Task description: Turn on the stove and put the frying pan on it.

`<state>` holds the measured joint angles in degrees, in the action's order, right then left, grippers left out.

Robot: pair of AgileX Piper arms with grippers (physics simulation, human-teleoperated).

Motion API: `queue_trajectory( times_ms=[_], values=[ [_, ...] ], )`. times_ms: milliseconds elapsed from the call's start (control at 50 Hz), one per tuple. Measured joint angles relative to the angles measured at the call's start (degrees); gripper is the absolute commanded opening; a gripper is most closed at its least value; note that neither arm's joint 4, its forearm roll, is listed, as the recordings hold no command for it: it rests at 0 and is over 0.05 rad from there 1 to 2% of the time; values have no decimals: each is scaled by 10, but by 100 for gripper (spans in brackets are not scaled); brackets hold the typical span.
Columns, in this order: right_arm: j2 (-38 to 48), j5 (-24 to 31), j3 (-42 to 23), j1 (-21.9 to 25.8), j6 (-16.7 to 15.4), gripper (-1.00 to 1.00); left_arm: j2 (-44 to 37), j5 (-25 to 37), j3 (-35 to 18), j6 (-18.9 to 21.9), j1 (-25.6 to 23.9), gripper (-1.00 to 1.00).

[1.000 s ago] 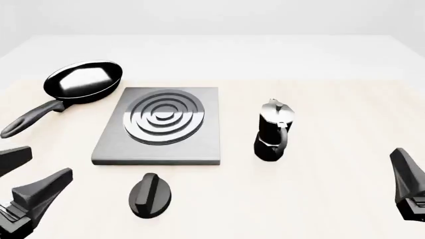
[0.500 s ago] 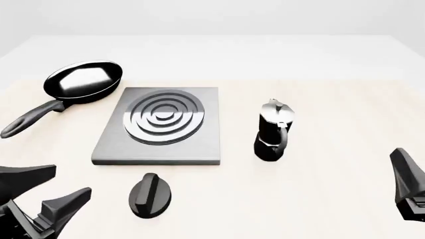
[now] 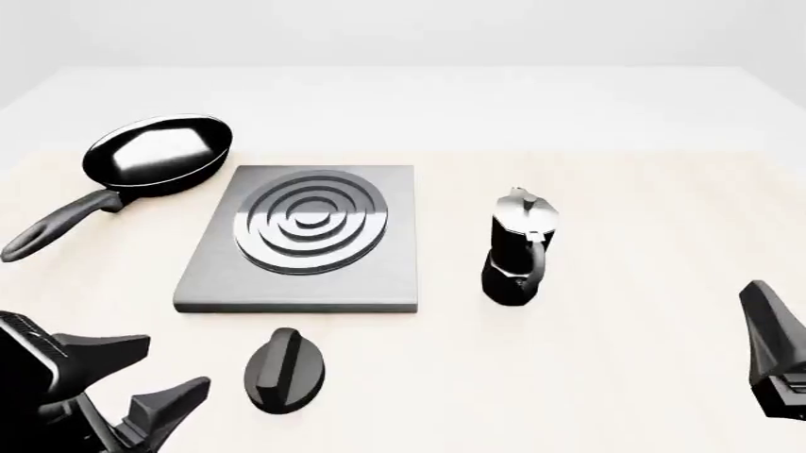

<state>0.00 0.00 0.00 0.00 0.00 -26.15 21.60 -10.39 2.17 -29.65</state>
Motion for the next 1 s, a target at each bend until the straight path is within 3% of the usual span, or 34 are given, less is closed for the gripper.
queue_trajectory(
  times_ms=[1000],
  values=[
    [0,0,0,0,0,100,-272,-300,76,-43,-62,100]
  ],
)
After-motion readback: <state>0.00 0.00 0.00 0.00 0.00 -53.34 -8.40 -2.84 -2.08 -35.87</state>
